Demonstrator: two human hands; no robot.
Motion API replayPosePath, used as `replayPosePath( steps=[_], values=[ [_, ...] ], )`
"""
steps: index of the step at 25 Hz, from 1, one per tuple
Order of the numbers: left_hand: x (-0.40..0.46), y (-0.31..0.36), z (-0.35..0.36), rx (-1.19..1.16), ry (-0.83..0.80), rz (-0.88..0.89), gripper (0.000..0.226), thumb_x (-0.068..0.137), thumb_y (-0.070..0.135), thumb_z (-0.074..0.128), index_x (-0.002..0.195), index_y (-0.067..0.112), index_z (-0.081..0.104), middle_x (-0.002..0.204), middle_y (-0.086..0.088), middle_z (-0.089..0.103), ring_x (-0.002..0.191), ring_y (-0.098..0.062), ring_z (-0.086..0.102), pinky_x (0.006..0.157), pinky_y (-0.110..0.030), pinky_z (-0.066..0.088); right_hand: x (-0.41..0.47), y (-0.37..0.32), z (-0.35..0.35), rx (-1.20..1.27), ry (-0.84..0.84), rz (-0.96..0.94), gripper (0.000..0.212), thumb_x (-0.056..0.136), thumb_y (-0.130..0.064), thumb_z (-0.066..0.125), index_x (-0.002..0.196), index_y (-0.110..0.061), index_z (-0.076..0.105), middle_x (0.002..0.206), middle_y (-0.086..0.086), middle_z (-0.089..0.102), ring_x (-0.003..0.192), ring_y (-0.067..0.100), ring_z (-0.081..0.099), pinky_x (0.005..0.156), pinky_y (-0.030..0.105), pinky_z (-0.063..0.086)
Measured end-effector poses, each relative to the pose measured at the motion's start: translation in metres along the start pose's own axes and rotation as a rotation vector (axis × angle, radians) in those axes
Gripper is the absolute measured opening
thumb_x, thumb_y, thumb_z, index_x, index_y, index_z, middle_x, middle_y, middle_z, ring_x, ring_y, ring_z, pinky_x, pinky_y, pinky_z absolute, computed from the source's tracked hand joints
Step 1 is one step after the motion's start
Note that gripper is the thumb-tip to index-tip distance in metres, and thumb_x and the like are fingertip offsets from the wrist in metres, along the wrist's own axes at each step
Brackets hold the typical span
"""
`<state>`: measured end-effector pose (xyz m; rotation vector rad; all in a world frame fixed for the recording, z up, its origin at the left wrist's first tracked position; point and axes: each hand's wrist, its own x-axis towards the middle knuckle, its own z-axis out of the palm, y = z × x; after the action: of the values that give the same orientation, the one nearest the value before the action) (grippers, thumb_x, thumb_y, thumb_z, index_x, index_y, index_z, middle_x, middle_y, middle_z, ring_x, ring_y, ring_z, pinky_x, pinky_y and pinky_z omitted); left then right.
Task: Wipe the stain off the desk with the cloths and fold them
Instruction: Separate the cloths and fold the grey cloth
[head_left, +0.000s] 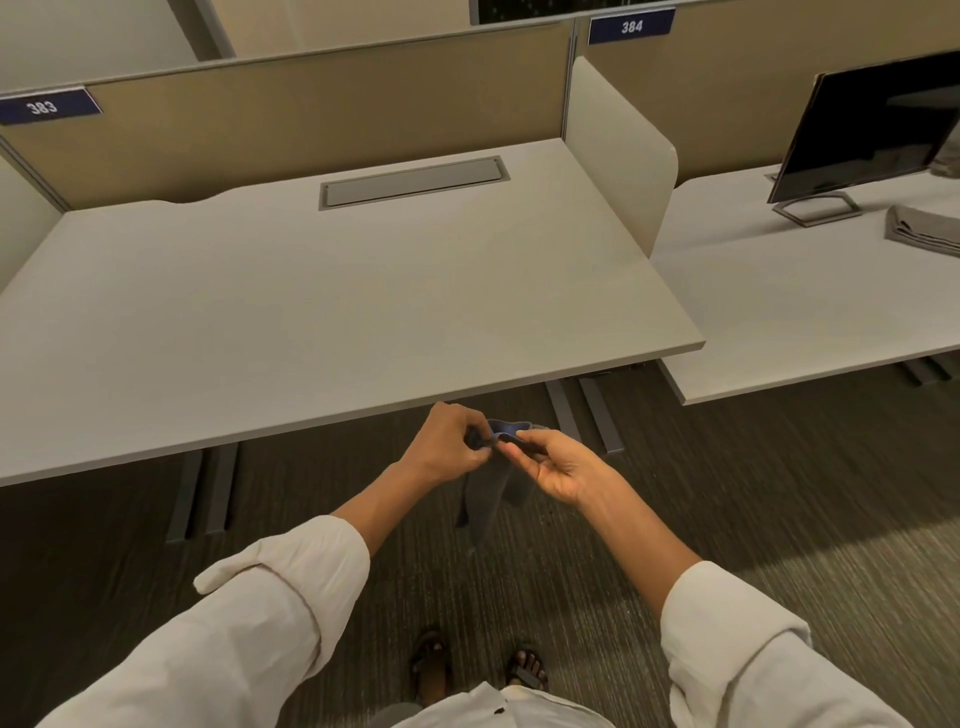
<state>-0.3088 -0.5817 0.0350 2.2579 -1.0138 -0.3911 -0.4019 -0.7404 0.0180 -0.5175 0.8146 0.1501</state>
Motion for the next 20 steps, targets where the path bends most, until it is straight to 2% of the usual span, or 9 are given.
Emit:
replayPosePath(
  steps=[2, 5, 7, 9, 10, 12, 14, 17, 20],
  values=[
    [0.0, 0.0, -0.003, 0.011, 0.007, -0.003, 0.006, 0.076, 0.015, 0.074, 0.082, 0.016, 0.077, 0.076, 0.002, 0.071, 0.066, -0.013, 0.065, 0.061, -0.025, 0.056, 0.001, -0.001, -0.003, -0.042, 0.012, 0.024, 0.028, 0.089, 0.003, 0.061, 0.117, 0.001, 0.059, 0.115, 0.029, 0.066, 0.095, 0.035, 0.072, 0.062, 0.034, 0.063],
    [0.003, 0.003, -0.018, 0.037, -0.061, 0.047, 0.009, 0.074, 0.012, 0.069, 0.077, 0.017, 0.076, 0.064, 0.005, 0.068, 0.052, -0.005, 0.056, 0.05, -0.015, 0.042, 0.007, -0.004, -0.011, -0.517, 0.17, -0.004, 0.039, 0.081, -0.017, 0.075, 0.116, -0.005, 0.062, 0.101, 0.014, 0.075, 0.084, 0.024, 0.074, 0.056, 0.027, 0.059],
    [0.005, 0.007, -0.029, 0.074, -0.108, 0.085, 0.009, 0.071, 0.012, 0.069, 0.075, 0.015, 0.076, 0.056, 0.008, 0.063, 0.047, -0.003, 0.05, 0.047, -0.013, 0.037, 0.019, -0.008, -0.015, -0.88, 0.309, -0.12, 0.064, 0.072, -0.03, 0.082, 0.126, -0.01, 0.055, 0.11, 0.009, 0.069, 0.087, 0.018, 0.07, 0.06, 0.028, 0.057],
    [0.007, 0.012, -0.037, 0.109, -0.164, 0.111, 0.007, 0.069, 0.013, 0.069, 0.073, 0.015, 0.074, 0.053, 0.009, 0.059, 0.046, -0.003, 0.049, 0.046, -0.013, 0.036, 0.03, -0.014, -0.011, -1.202, 0.389, -0.273, 0.088, 0.064, -0.039, 0.083, 0.137, -0.012, 0.041, 0.125, 0.012, 0.058, 0.104, 0.026, 0.063, 0.07, 0.035, 0.057],
    [0.007, 0.015, -0.04, 0.12, -0.197, 0.117, 0.005, 0.068, 0.013, 0.069, 0.07, 0.016, 0.072, 0.053, 0.008, 0.058, 0.046, -0.004, 0.048, 0.046, -0.013, 0.036, 0.035, -0.019, -0.007, -1.388, 0.408, -0.335, 0.091, 0.062, -0.044, 0.08, 0.137, -0.012, 0.04, 0.129, 0.013, 0.055, 0.111, 0.031, 0.059, 0.078, 0.041, 0.057],
    [0.007, 0.018, -0.046, 0.143, -0.255, 0.125, 0.006, 0.068, 0.013, 0.069, 0.065, 0.018, 0.067, 0.055, 0.008, 0.059, 0.047, -0.004, 0.049, 0.046, -0.011, 0.036, 0.043, -0.026, 0.005, -1.751, 0.438, -0.413, 0.08, 0.062, -0.05, 0.076, 0.129, -0.013, 0.051, 0.121, 0.011, 0.059, 0.107, 0.031, 0.061, 0.083, 0.043, 0.057],
    [0.005, 0.017, -0.05, 0.169, -0.295, 0.12, 0.009, 0.068, 0.012, 0.069, 0.064, 0.019, 0.066, 0.06, 0.004, 0.065, 0.048, -0.004, 0.051, 0.048, -0.01, 0.038, 0.049, -0.031, 0.018, -1.952, 0.447, -0.486, 0.065, 0.063, -0.049, 0.077, 0.115, -0.014, 0.06, 0.107, 0.007, 0.064, 0.097, 0.028, 0.064, 0.079, 0.04, 0.058],
    [-0.002, 0.008, -0.057, 0.164, -0.289, 0.077, 0.008, 0.068, 0.01, 0.068, 0.063, 0.016, 0.066, 0.067, -0.004, 0.07, 0.048, -0.005, 0.051, 0.048, -0.011, 0.04, 0.057, -0.039, 0.028, -1.966, 0.316, -0.519, 0.049, 0.069, -0.041, 0.076, 0.112, -0.022, 0.062, 0.111, 0.005, 0.065, 0.097, 0.025, 0.064, 0.082, 0.04, 0.058],
    [-0.014, -0.007, -0.064, 0.117, -0.199, 0.033, 0.011, 0.066, 0.005, 0.066, 0.062, 0.015, 0.066, 0.061, -0.001, 0.066, 0.048, -0.004, 0.05, 0.047, -0.012, 0.038, 0.061, -0.052, 0.021, -1.874, 0.048, -0.39, 0.028, 0.081, -0.018, 0.061, 0.106, -0.029, 0.066, 0.117, 0.001, 0.063, 0.098, 0.021, 0.061, 0.077, 0.033, 0.058]
  ],
)
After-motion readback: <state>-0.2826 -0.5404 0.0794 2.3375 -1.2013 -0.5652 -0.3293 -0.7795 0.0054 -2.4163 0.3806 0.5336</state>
